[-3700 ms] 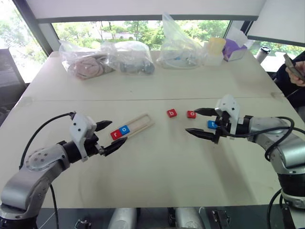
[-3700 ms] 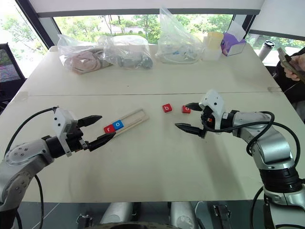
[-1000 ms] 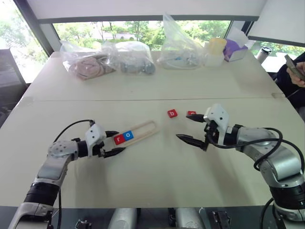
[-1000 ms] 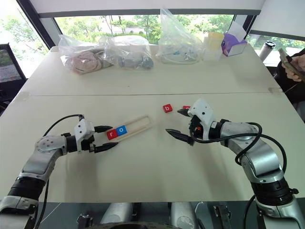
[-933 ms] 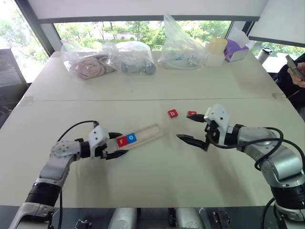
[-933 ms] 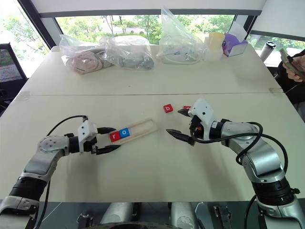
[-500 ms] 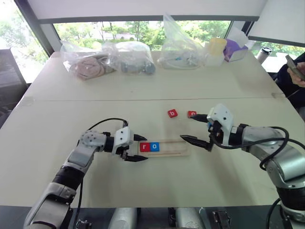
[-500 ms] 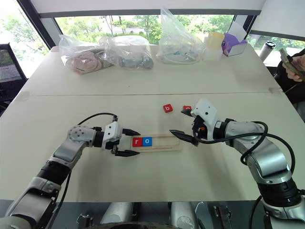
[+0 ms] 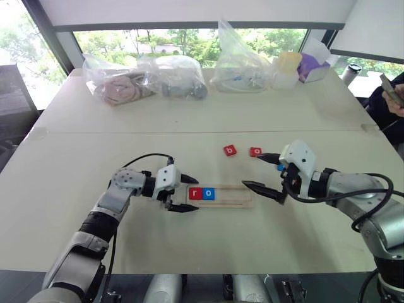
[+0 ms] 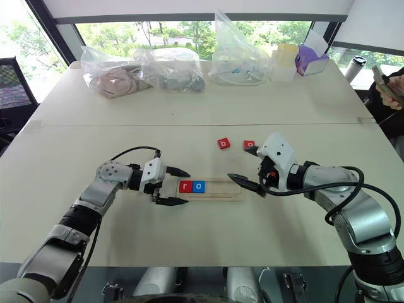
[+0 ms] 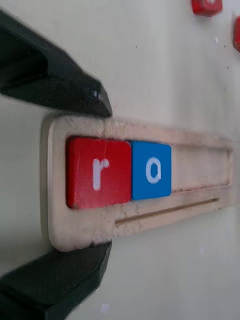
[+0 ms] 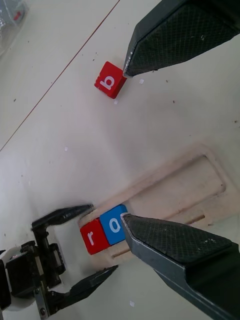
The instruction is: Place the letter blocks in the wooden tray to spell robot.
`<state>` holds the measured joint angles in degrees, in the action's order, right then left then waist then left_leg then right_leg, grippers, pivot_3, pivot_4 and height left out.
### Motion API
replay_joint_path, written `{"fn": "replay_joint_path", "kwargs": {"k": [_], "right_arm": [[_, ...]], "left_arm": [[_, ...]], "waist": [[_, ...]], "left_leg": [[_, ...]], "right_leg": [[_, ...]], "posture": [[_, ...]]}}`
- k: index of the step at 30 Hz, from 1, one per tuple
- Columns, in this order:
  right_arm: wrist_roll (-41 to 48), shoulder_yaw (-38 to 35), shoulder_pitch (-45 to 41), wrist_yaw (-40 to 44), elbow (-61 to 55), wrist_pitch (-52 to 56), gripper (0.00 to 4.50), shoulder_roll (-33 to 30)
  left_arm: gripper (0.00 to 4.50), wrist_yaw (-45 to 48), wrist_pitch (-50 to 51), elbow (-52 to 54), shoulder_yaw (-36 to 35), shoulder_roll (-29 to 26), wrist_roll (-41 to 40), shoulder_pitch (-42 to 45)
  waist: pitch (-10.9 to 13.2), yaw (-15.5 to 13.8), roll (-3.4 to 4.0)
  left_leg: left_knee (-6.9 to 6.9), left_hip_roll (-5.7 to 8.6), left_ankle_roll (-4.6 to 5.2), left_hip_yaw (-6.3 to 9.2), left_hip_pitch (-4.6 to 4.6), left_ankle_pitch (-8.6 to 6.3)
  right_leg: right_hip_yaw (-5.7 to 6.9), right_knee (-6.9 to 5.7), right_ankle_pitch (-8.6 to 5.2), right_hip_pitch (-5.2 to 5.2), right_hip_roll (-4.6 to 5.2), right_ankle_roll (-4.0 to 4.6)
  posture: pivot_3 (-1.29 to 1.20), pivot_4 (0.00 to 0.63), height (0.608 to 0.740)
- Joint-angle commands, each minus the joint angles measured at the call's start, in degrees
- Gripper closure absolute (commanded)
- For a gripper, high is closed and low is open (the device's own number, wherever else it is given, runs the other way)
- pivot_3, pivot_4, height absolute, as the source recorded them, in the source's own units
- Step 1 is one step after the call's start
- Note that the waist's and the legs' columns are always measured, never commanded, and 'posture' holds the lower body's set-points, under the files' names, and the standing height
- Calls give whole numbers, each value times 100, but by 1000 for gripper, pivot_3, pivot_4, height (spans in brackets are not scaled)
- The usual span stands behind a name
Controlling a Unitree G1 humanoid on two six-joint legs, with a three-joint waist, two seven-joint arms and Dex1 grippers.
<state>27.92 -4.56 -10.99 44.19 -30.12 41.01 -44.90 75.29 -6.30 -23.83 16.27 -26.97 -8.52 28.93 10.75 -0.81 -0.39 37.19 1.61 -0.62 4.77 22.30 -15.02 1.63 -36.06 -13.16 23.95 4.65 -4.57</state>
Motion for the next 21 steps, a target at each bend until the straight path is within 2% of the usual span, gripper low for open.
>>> {"fn": "replay_joint_path", "kwargs": {"k": [1, 7, 11, 17, 21], "right_arm": [[37, -4, -128, -3, -102, -68, 0, 8], [-7, 147, -292, 97, 65, -177, 0, 22], [-50, 257, -435, 185, 220, -265, 0, 30], [-108, 402, -603, 287, 418, -397, 0, 49], [-194, 544, -773, 289, 583, -504, 0, 151]], "left_arm": [[31, -49, 89, -46, 195, -116, 307, -293], [31, -8, 74, 65, 7, -541, 268, -583], [31, 86, 95, 286, -287, -1096, 105, -974], [31, 30, 177, 576, -838, -1822, -287, -1576], [31, -306, 452, 1165, -1277, -1981, -631, -1981]], "waist": [[0, 8, 1], [-2, 56, -2], [-3, 194, -2], [-3, 258, -2], [-3, 292, 3]], "left_leg": [[-2, 0, 0, 0, 0, 0], [-7, -10, 0, -1, -7, 0], [-21, -24, 9, -4, -23, -5], [-61, -78, 46, -7, -94, -27], [-98, -134, 46, -11, -112, -27]], "right_leg": [[0, 0, -1, 0, 0, -2], [0, -1, -1, 1, -7, -2], [-1, -4, -1, 1, -23, 1], [-16, -13, -26, -24, -90, 63], [-6, -12, -40, -21, -123, 98]], "posture": [[0, 150, 740], [0, 150, 740], [0, 150, 740], [0, 150, 740], [0, 150, 740]]}}
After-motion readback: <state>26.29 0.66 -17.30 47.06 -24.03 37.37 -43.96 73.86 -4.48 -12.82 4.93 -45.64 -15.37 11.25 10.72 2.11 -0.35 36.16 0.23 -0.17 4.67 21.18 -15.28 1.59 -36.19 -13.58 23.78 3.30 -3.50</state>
